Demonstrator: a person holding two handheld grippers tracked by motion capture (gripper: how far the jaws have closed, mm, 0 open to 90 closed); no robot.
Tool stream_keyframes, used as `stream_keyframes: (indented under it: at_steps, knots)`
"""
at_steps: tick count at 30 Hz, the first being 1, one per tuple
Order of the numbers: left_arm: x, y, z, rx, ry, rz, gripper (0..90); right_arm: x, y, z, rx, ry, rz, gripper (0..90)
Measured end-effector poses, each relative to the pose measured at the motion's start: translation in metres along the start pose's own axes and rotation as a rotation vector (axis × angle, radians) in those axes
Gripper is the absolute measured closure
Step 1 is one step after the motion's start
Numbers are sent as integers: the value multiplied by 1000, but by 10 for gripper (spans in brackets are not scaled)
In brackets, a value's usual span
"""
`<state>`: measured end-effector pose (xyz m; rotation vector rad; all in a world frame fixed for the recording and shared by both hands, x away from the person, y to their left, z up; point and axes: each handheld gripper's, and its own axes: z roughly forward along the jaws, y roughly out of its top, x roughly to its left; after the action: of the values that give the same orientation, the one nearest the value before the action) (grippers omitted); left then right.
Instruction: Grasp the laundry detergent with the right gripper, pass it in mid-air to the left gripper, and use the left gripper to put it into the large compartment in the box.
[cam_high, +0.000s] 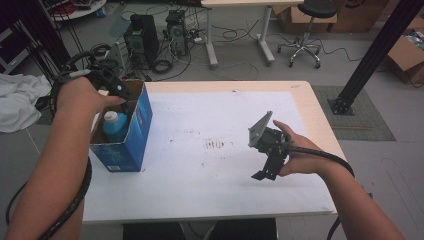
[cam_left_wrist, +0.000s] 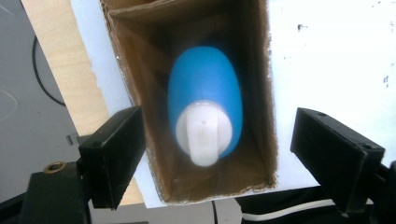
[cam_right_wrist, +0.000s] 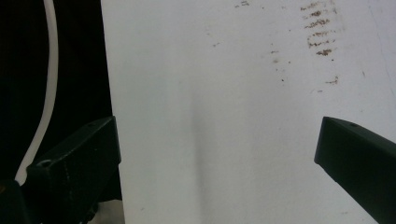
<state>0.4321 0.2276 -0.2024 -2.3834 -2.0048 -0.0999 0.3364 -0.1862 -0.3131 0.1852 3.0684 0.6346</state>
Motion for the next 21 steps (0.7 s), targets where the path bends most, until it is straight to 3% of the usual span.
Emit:
stream_keyframes:
  at_steps: [9, 21]
  knots:
    - [-13, -1, -12, -3, 10, 50, 125, 0, 1, 0, -3, -2, -3, 0]
    - [-44, 1, -26, 4, 28, 175, 53, 0, -2, -1, -9, -5, -2, 0]
